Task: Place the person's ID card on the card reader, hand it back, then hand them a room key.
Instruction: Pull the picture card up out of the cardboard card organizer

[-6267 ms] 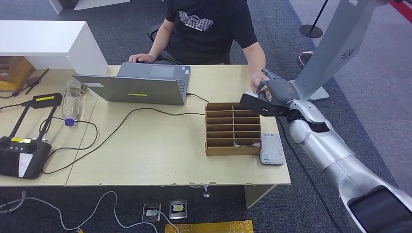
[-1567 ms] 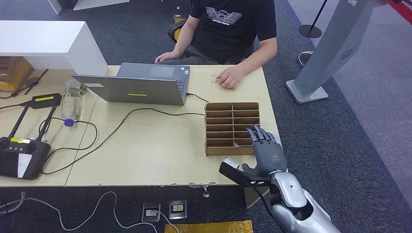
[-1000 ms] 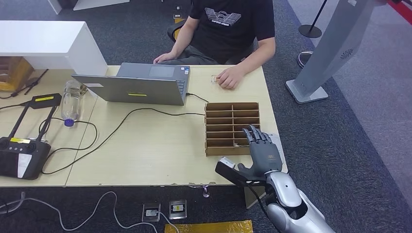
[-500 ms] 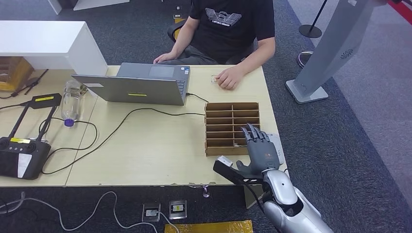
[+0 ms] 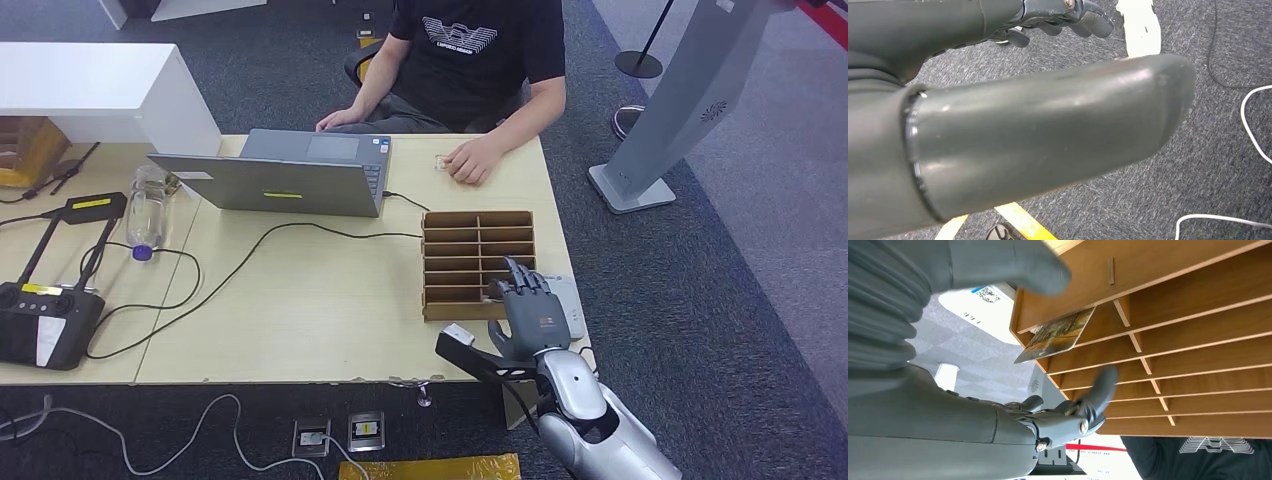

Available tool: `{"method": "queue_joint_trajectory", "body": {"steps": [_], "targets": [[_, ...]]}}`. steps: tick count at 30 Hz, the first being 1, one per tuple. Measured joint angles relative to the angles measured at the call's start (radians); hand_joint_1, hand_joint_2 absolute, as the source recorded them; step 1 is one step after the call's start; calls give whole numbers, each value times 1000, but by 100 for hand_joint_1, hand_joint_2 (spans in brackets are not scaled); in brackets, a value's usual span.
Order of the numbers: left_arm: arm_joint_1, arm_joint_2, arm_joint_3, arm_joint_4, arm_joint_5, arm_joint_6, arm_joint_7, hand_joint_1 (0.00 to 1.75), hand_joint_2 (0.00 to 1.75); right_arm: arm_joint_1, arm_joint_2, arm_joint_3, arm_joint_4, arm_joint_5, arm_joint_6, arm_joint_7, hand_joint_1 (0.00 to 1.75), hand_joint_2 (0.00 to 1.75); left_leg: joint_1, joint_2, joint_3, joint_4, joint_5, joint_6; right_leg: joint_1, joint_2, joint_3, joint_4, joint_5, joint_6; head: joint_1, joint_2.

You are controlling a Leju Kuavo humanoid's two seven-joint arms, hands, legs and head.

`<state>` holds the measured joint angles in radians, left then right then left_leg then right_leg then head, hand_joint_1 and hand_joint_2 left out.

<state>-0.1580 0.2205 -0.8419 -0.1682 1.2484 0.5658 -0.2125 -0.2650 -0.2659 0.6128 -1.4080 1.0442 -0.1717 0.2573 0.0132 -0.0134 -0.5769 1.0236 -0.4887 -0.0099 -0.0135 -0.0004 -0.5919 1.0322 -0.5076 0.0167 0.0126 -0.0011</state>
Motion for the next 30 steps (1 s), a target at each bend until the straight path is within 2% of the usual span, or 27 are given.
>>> {"method": "queue_joint_trajectory", "body": {"steps": [21, 22, 23, 26, 27, 30], "targets": [[1, 13, 0, 0, -1, -2, 0, 0, 0, -15, -10, 10, 65, 90, 29, 35, 175, 175, 0, 0, 0, 0, 0, 0, 0, 0, 0, 0, 0, 0, 0, 0], [1, 14, 0, 0, -1, -1, 0, 0, 0, -15, -11, 9, 67, 92, 31, 34, 170, 175, 0, 0, 0, 0, 0, 0, 0, 0, 0, 0, 0, 0, 0, 0], [1, 14, 0, 0, -1, -1, 0, 0, 0, -15, -12, 8, 68, 93, 32, 33, 134, 175, 0, 0, 0, 0, 0, 0, 0, 0, 0, 0, 0, 0, 0, 0], [1, 14, 0, 0, -1, -1, 0, 0, 0, -15, -12, 3, 70, 93, 33, 26, 8, 175, 0, 0, 0, 0, 0, 0, 0, 0, 0, 0, 0, 0, 0, 0], [1, 15, 0, 0, -1, -1, 0, 0, 0, -15, -12, 1, 71, 93, 31, 22, 0, 175, 0, 0, 0, 0, 0, 0, 0, 0, 0, 0, 0, 0, 0, 0], [1, 15, 0, 0, 1, 0, 0, 0, 0, -15, -12, -6, 72, 90, 14, 4, 0, 175, 0, 0, 0, 0, 0, 0, 0, 0, 0, 0, 0, 0, 0, 0]]}}
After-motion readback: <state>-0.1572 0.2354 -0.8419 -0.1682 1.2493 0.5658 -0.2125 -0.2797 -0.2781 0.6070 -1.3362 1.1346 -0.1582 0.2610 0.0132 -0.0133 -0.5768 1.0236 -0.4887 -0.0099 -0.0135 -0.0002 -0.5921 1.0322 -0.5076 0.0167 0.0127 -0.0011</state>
